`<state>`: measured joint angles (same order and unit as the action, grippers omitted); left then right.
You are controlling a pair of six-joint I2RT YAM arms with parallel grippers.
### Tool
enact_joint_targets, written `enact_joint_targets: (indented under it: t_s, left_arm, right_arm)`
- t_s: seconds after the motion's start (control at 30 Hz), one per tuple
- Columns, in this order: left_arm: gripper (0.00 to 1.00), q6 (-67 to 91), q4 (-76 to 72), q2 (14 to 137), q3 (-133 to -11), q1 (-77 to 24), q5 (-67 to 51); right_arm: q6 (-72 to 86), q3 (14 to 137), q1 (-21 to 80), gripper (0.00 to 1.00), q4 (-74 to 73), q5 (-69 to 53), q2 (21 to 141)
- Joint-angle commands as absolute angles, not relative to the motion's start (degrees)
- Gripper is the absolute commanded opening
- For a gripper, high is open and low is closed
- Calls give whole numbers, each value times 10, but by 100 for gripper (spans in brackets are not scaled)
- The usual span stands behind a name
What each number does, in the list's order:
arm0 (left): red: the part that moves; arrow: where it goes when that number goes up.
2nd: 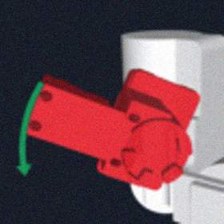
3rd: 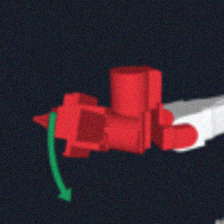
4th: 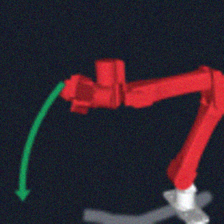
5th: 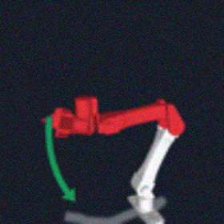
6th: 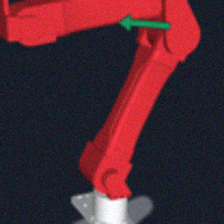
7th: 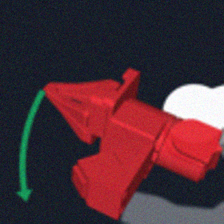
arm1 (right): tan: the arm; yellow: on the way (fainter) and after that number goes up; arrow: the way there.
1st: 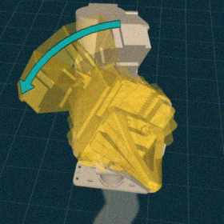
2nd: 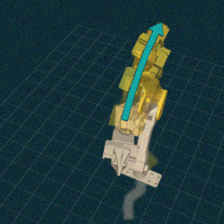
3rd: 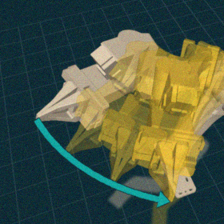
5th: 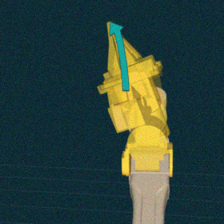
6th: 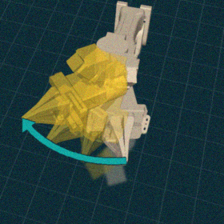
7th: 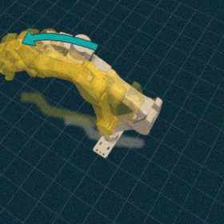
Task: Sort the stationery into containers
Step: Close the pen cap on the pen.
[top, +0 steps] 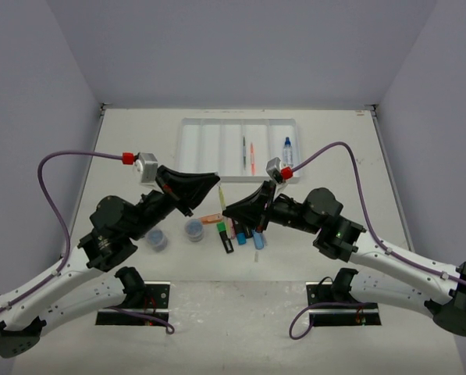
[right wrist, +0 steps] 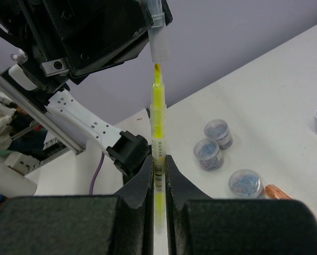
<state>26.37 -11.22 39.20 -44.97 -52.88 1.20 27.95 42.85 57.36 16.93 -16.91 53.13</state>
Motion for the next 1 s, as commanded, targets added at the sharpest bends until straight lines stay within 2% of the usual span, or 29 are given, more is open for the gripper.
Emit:
enact_joint_targets:
  t_s: [0.0, 0.47, 0.97]
  left_arm:
    - [0, 264, -144, 395, -438, -526, 3]
    - [0, 280, -154, 400, -430, -526, -24]
    - [0, 295, -148, 418, -432, -526, -42]
  right_arm:
    - [264, 458, 577, 0, 170, -149, 518]
    - [256, 494, 577, 0, 181, -121, 525]
    - [182, 627, 577, 0, 181, -139, 549]
